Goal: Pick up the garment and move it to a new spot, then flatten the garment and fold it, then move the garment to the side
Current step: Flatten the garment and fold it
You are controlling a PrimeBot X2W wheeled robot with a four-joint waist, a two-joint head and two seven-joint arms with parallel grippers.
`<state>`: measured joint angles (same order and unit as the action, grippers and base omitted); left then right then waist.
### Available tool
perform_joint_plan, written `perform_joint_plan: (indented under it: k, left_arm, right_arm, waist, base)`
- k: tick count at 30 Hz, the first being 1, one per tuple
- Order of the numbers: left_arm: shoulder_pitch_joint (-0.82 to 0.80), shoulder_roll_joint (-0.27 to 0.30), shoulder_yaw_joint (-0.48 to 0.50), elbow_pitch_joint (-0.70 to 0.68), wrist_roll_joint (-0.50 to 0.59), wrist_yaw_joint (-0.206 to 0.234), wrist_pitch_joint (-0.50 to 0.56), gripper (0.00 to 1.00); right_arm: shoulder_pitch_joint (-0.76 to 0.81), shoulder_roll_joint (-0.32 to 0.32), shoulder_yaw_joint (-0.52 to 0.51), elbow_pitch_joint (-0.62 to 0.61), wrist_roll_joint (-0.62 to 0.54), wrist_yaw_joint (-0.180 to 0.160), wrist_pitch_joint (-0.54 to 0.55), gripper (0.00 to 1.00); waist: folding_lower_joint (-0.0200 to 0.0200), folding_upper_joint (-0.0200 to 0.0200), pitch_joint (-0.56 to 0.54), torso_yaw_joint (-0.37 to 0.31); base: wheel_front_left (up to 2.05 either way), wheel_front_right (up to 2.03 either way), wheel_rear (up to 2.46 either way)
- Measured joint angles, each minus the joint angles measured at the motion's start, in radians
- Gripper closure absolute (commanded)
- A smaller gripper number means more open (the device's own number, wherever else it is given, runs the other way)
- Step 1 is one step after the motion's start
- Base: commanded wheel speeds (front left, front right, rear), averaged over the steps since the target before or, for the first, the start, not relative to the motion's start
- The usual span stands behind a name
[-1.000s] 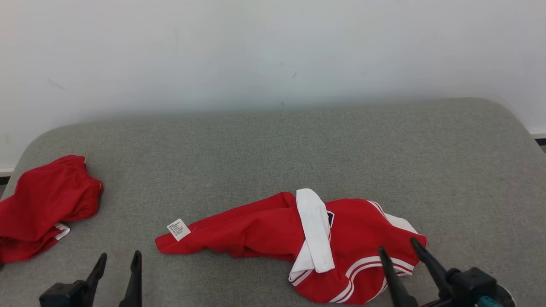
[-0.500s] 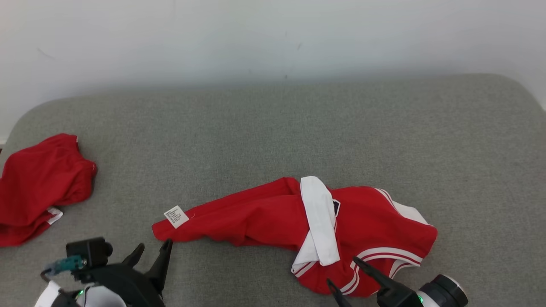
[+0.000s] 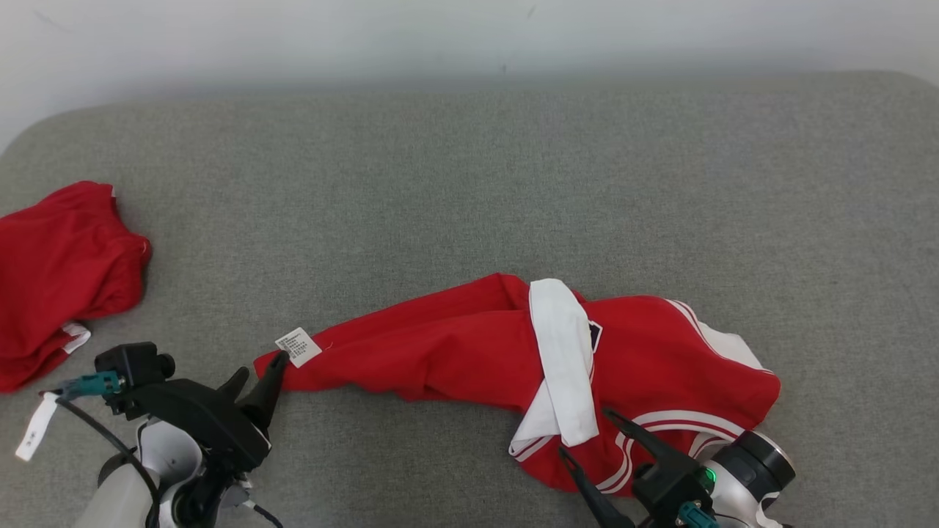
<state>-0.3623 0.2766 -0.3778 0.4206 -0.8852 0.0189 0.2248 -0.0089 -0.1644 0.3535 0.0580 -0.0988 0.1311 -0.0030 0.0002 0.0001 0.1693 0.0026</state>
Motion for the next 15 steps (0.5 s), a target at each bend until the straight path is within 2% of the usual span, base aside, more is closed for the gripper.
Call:
perform_joint_plan:
  k: [1, 2, 3, 4, 7, 8, 9, 10, 12, 14, 15]
  left_arm:
    - [-0.008, -0.002, 0.005, 0.013, -0.007, -0.003, 0.004, 0.00]
    - [-0.014, -0.006, 0.008, 0.026, -0.016, -0.011, 0.005, 0.00]
    - [-0.019, -0.009, 0.010, 0.039, -0.022, -0.016, 0.007, 0.00]
    - [-0.024, -0.011, 0.010, 0.051, -0.025, -0.021, 0.009, 0.00]
    - [-0.041, -0.013, 0.008, 0.086, -0.030, -0.031, 0.019, 0.00]
    - [-0.044, -0.015, 0.008, 0.093, -0.030, -0.037, 0.019, 0.00]
    - [-0.049, -0.017, 0.006, 0.103, -0.030, -0.038, 0.018, 0.00]
    - [-0.053, -0.016, 0.002, 0.114, -0.029, -0.036, 0.019, 0.03]
    - [-0.062, -0.010, -0.003, 0.131, -0.012, -0.025, 0.012, 0.17]
    - [-0.068, -0.010, -0.003, 0.147, -0.008, -0.012, 0.003, 0.40]
    - [-0.072, -0.010, -0.004, 0.155, -0.004, -0.010, 0.003, 0.51]
  right_arm:
    - [-0.005, 0.001, 0.000, 0.004, 0.000, 0.000, -0.005, 0.00]
    - [-0.009, 0.002, 0.000, 0.008, 0.000, 0.000, -0.007, 0.27]
    - [-0.014, 0.005, -0.001, 0.012, 0.000, 0.000, -0.012, 0.46]
    - [-0.018, 0.009, -0.003, 0.014, 0.000, 0.000, -0.019, 0.52]
    - [-0.022, 0.017, -0.005, 0.018, 0.011, 0.000, -0.033, 0.52]
    - [-0.022, 0.019, -0.004, 0.018, 0.019, 0.000, -0.035, 0.56]
    - [-0.022, 0.021, -0.002, 0.016, 0.028, 0.000, -0.042, 0.66]
    - [-0.022, 0.021, -0.001, 0.014, 0.031, 0.000, -0.047, 0.70]
    - [-0.022, 0.026, -0.004, 0.011, 0.042, 0.000, -0.050, 0.75]
    - [-0.022, 0.028, -0.005, 0.009, 0.050, 0.000, -0.051, 0.97]
    - [-0.022, 0.029, -0.007, 0.007, 0.059, 0.000, -0.051, 1.00]
  waist:
    - [0.0000, 0.0000, 0.006, 0.000]
    - [0.0000, 0.0000, 0.012, -0.001]
    - [0.0000, 0.0000, 0.017, -0.002]
    - [0.0000, 0.0000, 0.021, -0.003]
    - [0.0000, 0.0000, 0.030, -0.008]
    - [-0.0001, 0.0000, 0.032, -0.009]
    - [-0.0001, 0.0000, 0.033, -0.011]
    - [-0.0001, 0.0000, 0.034, -0.012]
    - [-0.0002, 0.0000, 0.036, -0.015]
    - [-0.0002, 0.0000, 0.038, -0.017]
    - [-0.0002, 0.0000, 0.039, -0.017]
  base:
    - [0.00, 0.00, 0.00]
    - [0.00, 0.00, 0.00]
    - [0.00, 0.00, 0.00]
    - [0.00, 0.00, 0.00]
    - [0.00, 0.00, 0.00]
    - [0.00, 0.00, 0.00]
    - [0.00, 0.00, 0.00]
    - [0.00, 0.00, 0.00]
    - [0.00, 0.00, 0.00]
    - [0.00, 0.00, 0.00]
    - [0.00, 0.00, 0.00]
